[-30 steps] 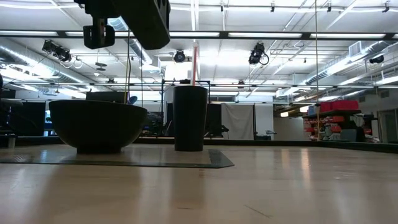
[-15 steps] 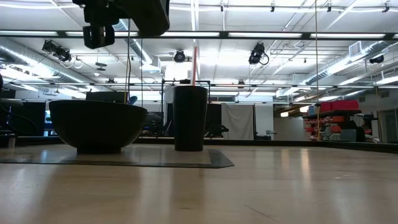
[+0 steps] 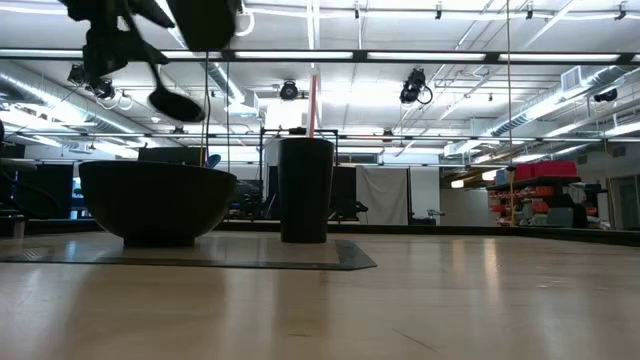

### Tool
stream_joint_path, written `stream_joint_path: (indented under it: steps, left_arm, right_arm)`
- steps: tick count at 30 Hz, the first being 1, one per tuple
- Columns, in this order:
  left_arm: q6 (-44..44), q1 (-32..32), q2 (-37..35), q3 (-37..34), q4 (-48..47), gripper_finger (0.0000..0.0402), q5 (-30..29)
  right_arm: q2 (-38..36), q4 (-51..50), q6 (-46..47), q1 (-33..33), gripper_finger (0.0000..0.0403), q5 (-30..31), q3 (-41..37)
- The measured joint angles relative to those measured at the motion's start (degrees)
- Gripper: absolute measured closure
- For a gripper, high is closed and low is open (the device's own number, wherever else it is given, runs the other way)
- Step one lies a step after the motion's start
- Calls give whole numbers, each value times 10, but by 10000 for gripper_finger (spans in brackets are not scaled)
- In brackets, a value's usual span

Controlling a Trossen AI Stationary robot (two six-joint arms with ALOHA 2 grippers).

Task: Pick & Place Utensil
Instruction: Put the spoon into the black bowl on the table mat

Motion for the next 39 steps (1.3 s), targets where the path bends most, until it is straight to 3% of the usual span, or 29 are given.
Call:
stream_joint_path:
  steps: [3, 8, 15, 26, 39]
  left_arm:
    - [12, -12, -22, 0, -27, 188, -51]
    - [21, -26, -29, 0, -39, 200, -77]
    - [32, -44, -24, 0, -42, 209, -82]
    - [35, -68, -23, 0, -42, 209, -110]
    - [36, -73, -23, 0, -41, 209, -111]
  right_arm:
    - [0, -66, 92, -22, 397, -29, 40]
    - [0, -117, 238, -64, 397, -45, 80]
    - [1, -121, 321, -109, 397, -46, 80]
    - [24, -114, 337, -131, 397, -65, 79]
    - [31, -101, 278, -135, 397, -62, 53]
